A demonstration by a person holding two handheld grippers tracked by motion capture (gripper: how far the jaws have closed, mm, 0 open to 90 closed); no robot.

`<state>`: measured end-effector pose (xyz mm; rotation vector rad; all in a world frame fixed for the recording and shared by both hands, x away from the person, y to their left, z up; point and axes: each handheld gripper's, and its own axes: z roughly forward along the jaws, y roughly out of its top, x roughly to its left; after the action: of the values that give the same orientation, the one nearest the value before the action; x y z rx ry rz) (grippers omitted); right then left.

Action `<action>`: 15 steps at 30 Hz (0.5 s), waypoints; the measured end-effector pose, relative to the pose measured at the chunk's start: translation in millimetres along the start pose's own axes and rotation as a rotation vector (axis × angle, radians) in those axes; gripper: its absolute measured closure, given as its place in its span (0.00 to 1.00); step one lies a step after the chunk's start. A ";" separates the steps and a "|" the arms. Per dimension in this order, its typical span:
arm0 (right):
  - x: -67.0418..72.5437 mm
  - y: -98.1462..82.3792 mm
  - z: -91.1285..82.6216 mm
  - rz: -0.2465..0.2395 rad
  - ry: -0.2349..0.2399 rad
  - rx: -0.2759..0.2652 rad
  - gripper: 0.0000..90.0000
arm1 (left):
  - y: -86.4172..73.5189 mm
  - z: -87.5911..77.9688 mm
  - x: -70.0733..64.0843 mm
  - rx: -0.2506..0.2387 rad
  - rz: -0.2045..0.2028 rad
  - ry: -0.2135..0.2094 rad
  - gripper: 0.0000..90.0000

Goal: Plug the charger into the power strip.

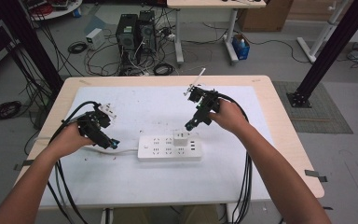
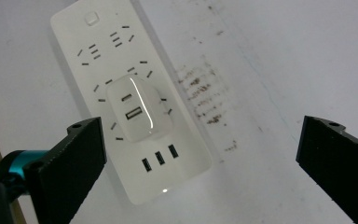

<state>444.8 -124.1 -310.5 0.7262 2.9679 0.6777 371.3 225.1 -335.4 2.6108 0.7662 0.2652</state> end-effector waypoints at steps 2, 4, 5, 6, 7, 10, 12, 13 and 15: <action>-0.8 -2.2 -3.0 0.006 -0.006 -0.005 0.01 | 0.0 0.3 0.9 0.001 0.001 0.001 0.19; -2.2 -9.6 -13.0 0.027 -0.026 -0.026 0.01 | -0.3 0.1 1.8 0.000 -0.005 -0.001 0.19; -2.3 -12.4 -16.8 0.038 -0.034 -0.030 0.01 | -0.5 0.1 1.7 -0.005 -0.012 -0.001 0.19; -3.0 -15.4 -20.1 0.039 -0.043 -0.037 0.01 | -0.7 -0.2 2.1 -0.006 -0.012 -0.003 0.19; -3.2 -18.7 -23.6 0.051 -0.052 -0.037 0.01 | -0.9 -0.7 2.7 -0.005 -0.011 -0.002 0.19; -5.6 -29.7 -33.3 0.078 -0.079 -0.051 0.01 | -1.2 -2.5 4.1 -0.008 -0.015 -0.001 0.19; -6.6 -37.3 -40.2 0.102 -0.094 -0.060 0.01 | -1.1 -4.2 5.2 -0.012 -0.017 0.003 0.19; -7.1 -40.9 -43.5 0.109 -0.102 -0.066 0.01 | -1.1 -5.1 5.7 -0.016 -0.022 0.007 0.19; -7.4 -48.1 -50.1 0.129 -0.113 -0.076 0.01 | -1.0 -7.8 7.2 -0.011 -0.020 0.014 0.19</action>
<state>424.7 -186.3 -285.7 0.9242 2.7964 0.7250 374.5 232.4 -328.3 2.5917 0.7927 0.2812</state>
